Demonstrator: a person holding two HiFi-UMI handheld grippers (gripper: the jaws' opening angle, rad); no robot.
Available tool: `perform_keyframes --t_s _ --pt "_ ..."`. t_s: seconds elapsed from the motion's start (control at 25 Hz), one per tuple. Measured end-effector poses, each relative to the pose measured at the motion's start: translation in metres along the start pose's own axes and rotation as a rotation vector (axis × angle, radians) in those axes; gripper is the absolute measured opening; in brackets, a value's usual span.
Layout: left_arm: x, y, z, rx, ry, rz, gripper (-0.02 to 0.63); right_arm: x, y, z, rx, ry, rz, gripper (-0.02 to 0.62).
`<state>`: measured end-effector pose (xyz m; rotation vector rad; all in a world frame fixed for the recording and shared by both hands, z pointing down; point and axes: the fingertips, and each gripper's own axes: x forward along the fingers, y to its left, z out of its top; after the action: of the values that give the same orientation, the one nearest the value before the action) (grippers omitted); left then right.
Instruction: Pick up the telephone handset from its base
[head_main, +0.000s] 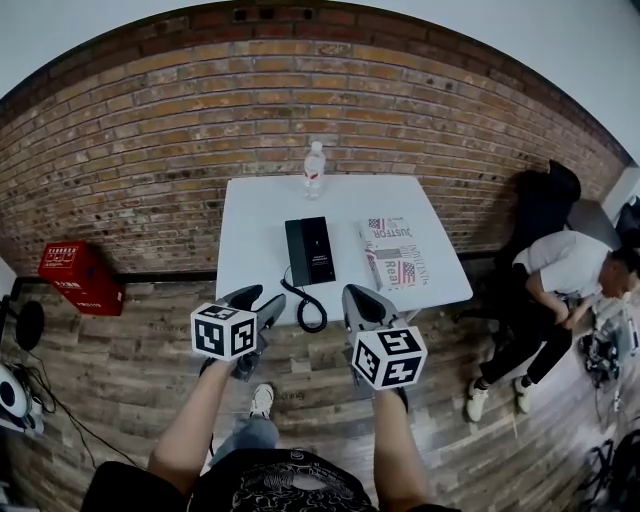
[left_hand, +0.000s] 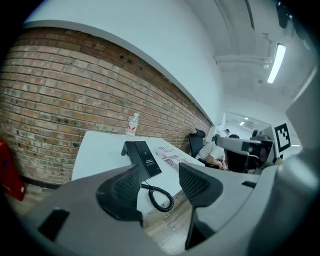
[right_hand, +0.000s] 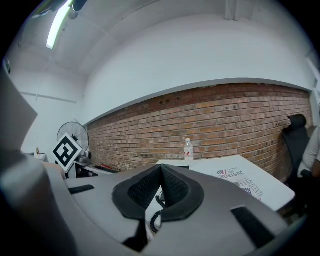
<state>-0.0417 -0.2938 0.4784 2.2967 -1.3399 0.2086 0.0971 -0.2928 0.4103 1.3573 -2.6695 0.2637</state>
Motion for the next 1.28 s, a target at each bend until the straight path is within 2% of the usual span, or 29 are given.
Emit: perform_keyframes --t_s 0.4,0.6,0.76,1.0,1.28 --pt "0.075 0.066 0.005 -0.144 0.071 -0.146 0.218 0.070 -0.016 0.006 -0.024 0.048 -0.032 0.000" --pt "0.114 0.087 -0.005 -0.225 0.131 -0.264 0.218 0.098 -0.022 0.007 -0.032 0.072 -0.039 0.000" --pt "0.136 0.108 -0.014 -0.284 0.172 -0.313 0.218 0.114 -0.028 0.006 -0.038 0.099 -0.056 0.000" --pt "0.165 0.124 -0.024 -0.341 0.245 -0.382 0.218 0.130 -0.035 0.000 -0.037 0.130 -0.080 0.000" --pt "0.189 0.127 -0.022 -0.433 0.244 -0.442 0.218 0.135 -0.052 -0.002 -0.001 0.123 -0.145 0.000"
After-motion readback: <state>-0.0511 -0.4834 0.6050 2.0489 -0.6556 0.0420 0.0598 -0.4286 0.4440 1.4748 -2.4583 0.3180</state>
